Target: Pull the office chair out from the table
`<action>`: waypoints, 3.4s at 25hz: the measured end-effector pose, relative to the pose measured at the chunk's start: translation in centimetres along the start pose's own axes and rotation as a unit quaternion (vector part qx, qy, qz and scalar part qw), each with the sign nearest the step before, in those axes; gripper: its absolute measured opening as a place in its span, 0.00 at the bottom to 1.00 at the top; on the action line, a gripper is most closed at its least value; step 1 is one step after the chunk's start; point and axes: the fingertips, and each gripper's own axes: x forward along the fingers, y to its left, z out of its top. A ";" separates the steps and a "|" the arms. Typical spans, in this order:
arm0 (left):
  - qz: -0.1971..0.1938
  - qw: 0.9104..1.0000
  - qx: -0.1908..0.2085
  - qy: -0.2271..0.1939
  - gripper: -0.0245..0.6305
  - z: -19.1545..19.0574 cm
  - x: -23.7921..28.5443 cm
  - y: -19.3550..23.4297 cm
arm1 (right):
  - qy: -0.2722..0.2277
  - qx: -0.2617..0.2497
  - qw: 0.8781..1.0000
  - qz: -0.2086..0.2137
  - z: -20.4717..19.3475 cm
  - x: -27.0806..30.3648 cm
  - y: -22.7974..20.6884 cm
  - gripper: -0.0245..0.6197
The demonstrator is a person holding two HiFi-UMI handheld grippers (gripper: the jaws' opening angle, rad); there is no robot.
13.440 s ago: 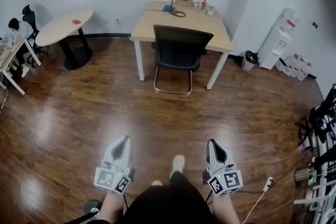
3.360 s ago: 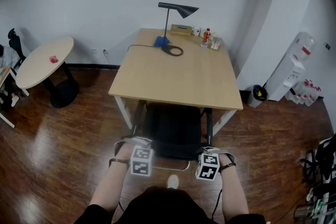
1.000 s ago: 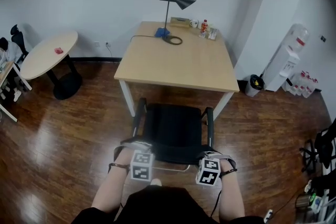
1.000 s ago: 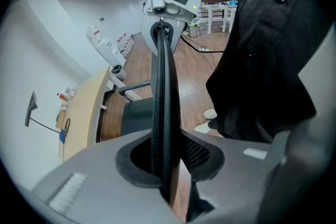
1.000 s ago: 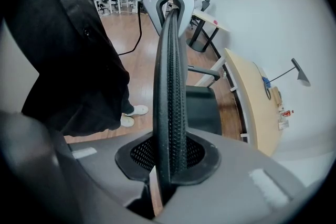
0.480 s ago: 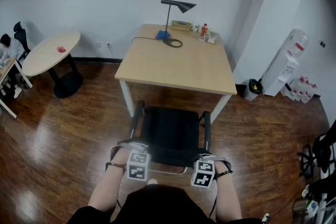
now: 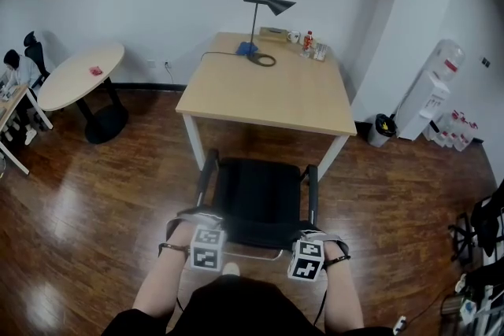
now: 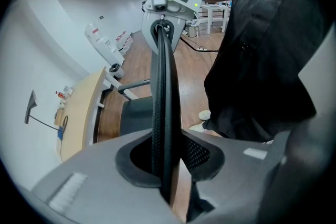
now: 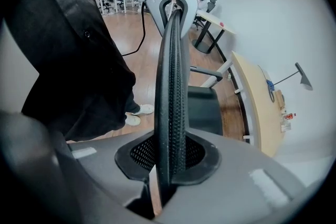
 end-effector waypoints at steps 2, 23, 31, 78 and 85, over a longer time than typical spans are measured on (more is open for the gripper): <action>-0.001 1.000 -0.001 0.001 0.17 0.1 -0.2 -0.5 | -0.001 0.002 1.000 0.003 0.1 -0.2 0.5 0.16; 0.000 1.000 -0.012 0.008 0.18 1.4 -1.6 -6.4 | -0.016 -0.014 1.000 -0.003 0.1 -2.0 6.4 0.16; 0.030 0.999 -0.020 0.002 0.19 1.4 -1.8 -7.5 | -0.014 -0.017 0.999 -0.042 0.3 -2.3 7.3 0.17; 0.407 0.751 -0.353 -0.382 0.04 -0.2 -23.9 -18.3 | -0.387 0.348 0.794 -0.315 7.4 -18.1 19.6 0.06; 0.413 0.740 -0.360 -0.390 0.04 3.8 -24.5 -21.3 | -0.413 0.337 0.787 -0.311 5.4 -20.5 22.6 0.06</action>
